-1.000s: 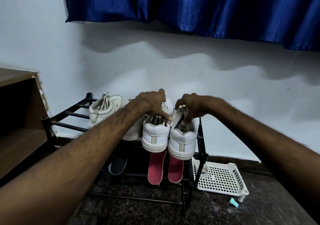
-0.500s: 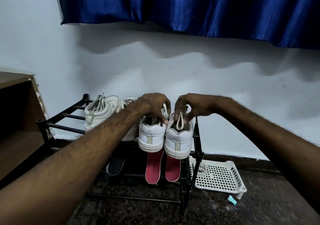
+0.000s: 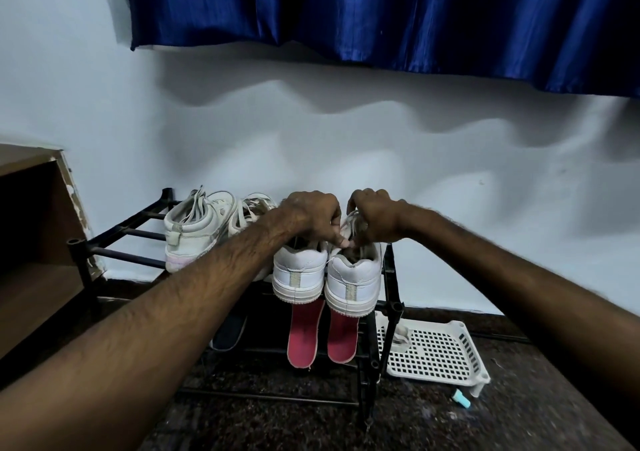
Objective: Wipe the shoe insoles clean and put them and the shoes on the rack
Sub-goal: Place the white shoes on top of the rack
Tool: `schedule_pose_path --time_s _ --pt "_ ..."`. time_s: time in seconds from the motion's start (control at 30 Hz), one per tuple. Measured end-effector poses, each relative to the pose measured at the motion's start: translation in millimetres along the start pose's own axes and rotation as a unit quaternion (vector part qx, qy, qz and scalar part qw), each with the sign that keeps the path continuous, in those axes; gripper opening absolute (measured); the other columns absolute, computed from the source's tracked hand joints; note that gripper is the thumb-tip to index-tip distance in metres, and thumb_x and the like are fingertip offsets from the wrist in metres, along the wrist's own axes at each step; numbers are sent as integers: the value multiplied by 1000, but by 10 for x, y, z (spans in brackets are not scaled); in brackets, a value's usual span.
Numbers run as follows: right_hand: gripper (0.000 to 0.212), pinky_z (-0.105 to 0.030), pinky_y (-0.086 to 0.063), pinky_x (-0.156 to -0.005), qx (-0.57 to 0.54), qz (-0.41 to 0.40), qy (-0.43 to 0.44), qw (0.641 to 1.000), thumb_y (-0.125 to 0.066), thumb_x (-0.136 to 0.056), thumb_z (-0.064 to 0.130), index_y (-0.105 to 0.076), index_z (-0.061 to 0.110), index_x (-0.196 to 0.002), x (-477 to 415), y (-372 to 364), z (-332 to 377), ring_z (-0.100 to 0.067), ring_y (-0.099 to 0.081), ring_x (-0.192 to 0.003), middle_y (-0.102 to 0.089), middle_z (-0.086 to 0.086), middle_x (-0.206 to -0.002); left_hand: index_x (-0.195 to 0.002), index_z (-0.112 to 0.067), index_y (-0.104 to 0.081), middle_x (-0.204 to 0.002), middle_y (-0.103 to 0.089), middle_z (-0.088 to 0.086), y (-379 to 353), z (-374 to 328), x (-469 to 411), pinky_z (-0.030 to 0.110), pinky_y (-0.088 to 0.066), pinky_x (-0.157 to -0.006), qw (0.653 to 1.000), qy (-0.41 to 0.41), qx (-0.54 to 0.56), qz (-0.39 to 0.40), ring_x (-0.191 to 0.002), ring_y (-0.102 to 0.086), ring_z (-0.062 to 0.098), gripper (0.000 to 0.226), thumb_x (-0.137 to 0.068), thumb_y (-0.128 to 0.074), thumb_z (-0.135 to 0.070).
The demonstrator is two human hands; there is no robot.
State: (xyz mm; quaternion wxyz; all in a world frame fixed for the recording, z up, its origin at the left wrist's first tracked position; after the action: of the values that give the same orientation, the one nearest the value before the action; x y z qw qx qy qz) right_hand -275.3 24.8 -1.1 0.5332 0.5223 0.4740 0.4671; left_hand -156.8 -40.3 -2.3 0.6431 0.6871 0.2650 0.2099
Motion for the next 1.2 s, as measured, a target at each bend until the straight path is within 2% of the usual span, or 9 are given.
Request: schedule_pose_path --time_s 0.2,0.3,0.4,0.5,0.7,0.8,0.9,1.1,1.2 --pt "96 -38 -43 -101 -77 111 0 991 -86 -71 34 -26 22 -145 103 152 7 -25 -42 -127 -40 -5 -137 -78 -24 -64 -70 -58 -11 45 -44 4 28 -41 -68 999 3 -26 -19 -79 -60 17 44 -68 -74 -66" --pt "63 -37 -50 -96 -161 71 32 984 -81 -76 37 -53 26 -131 144 347 -107 -18 -51 -116 -51 3 -130 -80 -26 -65 -76 -62 -10 139 52 23 28 -41 -68 1000 1 13 -7 -80 -59 15 39 -68 -77 -61" --pt "17 -32 -55 -78 -190 -65 65 978 -80 -79 32 -74 22 -91 136 471 -200 -10 -63 -79 -73 1 -95 -94 -25 -67 -79 -60 -9 260 268 86 28 -40 -72 997 1 71 -28 -85 -59 18 34 -74 -79 -49" --pt "10 -37 -58 -65 -150 -49 79 984 -82 -76 22 -75 17 -79 133 353 -129 -3 -58 -52 -73 1 -74 -105 -24 -65 -90 -64 -4 270 480 160 29 -42 -75 994 23 90 -59 -90 -59 19 41 -74 -80 -46" --pt "8 -28 -47 -64 24 -54 57 997 -74 -79 24 -66 26 -79 113 211 121 -22 -64 -82 -68 0 -93 -111 -26 -57 -104 -62 -3 42 619 216 32 -42 -82 995 96 -12 -17 -101 -57 20 62 -66 -78 -63" --pt "28 -30 -42 -67 18 -54 7 998 -70 -84 34 -59 19 -105 150 200 97 -28 -61 -92 -61 -5 -107 -110 -25 -57 -115 -64 -1 19 567 194 31 -39 -80 992 100 -64 -48 -109 -59 23 56 -72 -74 -61" --pt "46 -31 -41 -68 31 -26 -29 999 -69 -84 34 -47 11 -118 193 106 71 -29 -55 -90 -56 -11 -114 -112 -18 -58 -116 -64 6 22 468 156 34 -45 -84 989 99 -75 -76 -107 -61 29 43 -80 -69 -45" --pt "40 -33 -36 -66 3 -68 -30 997 -69 -82 15 -43 8 -112 91 3 111 -32 -54 -93 -55 -14 -111 -109 -11 -59 -111 -63 14 -50 510 131 34 -45 -79 978 141 -8 -150 -103 -59 34 29 -83 -61 -25" --pt "49 -31 -37 -63 -25 -46 -32 998 -77 -79 20 -46 6 -113 90 33 117 -28 -52 -84 -52 -10 -102 -112 -10 -59 -116 -63 15 -32 489 116 36 -46 -82 982 154 -7 -112 -108 -59 35 32 -83 -65 -24"
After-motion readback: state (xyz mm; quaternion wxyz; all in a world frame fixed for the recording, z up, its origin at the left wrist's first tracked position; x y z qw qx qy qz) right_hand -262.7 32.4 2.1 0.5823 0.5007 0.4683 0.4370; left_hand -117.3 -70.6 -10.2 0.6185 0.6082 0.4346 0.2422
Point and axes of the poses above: each hand's wrist, its own x-axis away from the middle knuckle, its own y-axis out of the back of the hand, z = x × y, the point moved 3 cm from there along -x, towards the middle knuckle
